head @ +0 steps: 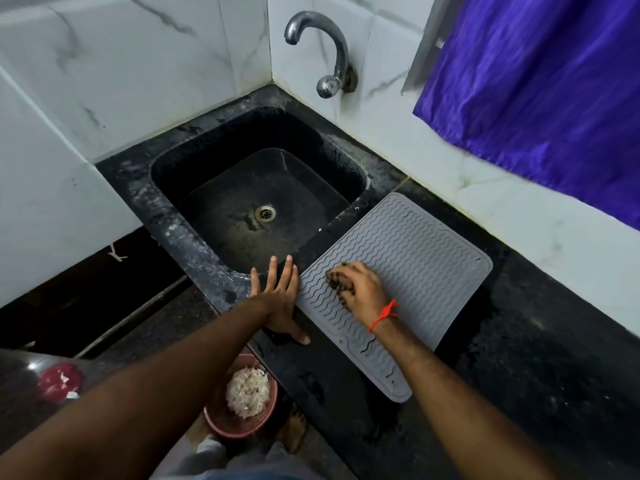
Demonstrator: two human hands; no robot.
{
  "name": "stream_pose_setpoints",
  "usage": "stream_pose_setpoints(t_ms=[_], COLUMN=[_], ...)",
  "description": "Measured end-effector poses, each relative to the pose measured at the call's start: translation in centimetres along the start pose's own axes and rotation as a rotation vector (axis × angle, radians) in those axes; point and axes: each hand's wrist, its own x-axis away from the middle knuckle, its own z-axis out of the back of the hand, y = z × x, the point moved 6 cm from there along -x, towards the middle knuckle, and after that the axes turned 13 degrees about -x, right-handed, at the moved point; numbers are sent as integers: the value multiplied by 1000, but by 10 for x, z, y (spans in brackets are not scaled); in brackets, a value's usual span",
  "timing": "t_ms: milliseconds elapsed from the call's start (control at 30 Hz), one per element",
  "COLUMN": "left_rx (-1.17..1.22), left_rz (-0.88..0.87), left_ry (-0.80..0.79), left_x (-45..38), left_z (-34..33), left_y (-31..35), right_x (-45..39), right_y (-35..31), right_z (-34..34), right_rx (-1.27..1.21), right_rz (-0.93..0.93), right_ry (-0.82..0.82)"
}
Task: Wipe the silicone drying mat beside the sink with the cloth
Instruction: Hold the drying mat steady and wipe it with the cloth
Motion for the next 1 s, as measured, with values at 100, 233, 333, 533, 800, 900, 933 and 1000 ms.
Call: stream_pose_setpoints(t_ms=[100,233,333,533,800,900,933,1000], left_rx=[149,403,592,829,666,495,405,230], left_rz=[-21,124,280,312,315,141,72,-41], left_ry=[85,321,572,701,776,825,835,821], left_x=[1,3,12,25,33,34,34,32], left_z=[3,12,23,32,41,37,33,22], left_y=[-7,-27,-48,-65,-40,-20,-12,4], right_x=[7,42,41,-10,4,-10,-18,-36], right_y=[-11,-35,-31,-1,-37,-25,-16,1], right_z=[-23,-63,-60,-7,-49,-30,-17,13], right_rx=[47,-10,-148,-149,75,-78,-110,-112], right_rz=[34,128,81,-87,219,164,102,19], right_ry=[-67,-118,-153,126,-107,-175,-121,36])
